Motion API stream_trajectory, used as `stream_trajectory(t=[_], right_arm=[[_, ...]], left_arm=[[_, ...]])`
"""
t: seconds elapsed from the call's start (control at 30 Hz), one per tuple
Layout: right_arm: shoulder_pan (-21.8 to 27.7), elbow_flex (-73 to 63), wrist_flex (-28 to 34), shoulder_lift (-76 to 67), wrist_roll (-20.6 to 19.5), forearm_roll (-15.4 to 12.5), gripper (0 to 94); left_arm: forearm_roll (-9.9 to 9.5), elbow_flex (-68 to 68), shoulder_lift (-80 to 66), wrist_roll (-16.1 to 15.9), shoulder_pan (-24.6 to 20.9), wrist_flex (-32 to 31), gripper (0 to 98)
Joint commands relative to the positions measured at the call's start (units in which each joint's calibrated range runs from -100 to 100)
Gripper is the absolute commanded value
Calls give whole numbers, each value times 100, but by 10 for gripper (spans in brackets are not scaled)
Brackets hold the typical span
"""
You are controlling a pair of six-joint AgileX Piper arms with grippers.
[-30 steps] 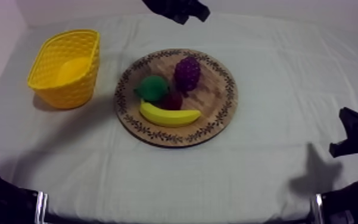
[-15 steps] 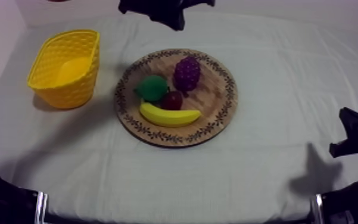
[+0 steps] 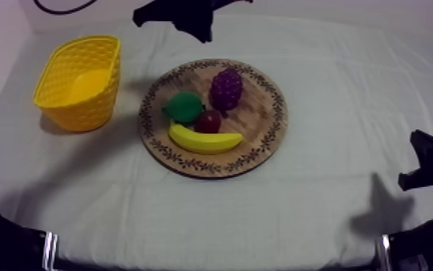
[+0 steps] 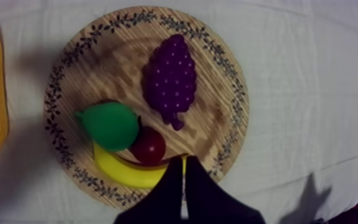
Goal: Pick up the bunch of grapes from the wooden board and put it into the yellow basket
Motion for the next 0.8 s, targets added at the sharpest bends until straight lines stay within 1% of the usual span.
stream_trajectory(t=[0.0, 0.07, 0.17, 0.23, 0.37, 0.53, 0.67, 0.77], right_arm=[[-1, -1, 2, 0, 0, -2, 5], [-1, -1, 2, 0, 0, -2, 5], [-1, -1, 2, 0, 0, -2, 5], [-1, -1, 2, 0, 0, -2, 5], [-1, -1, 2, 0, 0, -2, 5], [-1, -1, 2, 0, 0, -2, 5], [-1, -1, 2, 0, 0, -2, 5], [-1, -1, 2, 0, 0, -2, 5]], left_arm=[[0, 52, -2, 20, -4, -14, 3], [6, 131, -6, 28, -15, -78, 15], [44, 229, -11, -14, -36, -200, 88], [58, 274, -26, -25, -47, -241, 159], [53, 326, -68, -98, -58, -390, 332], [-54, 434, -158, -131, 14, -691, 519], [-100, 515, -233, -103, 51, -863, 630], [-88, 534, -262, -144, 43, -953, 672]])
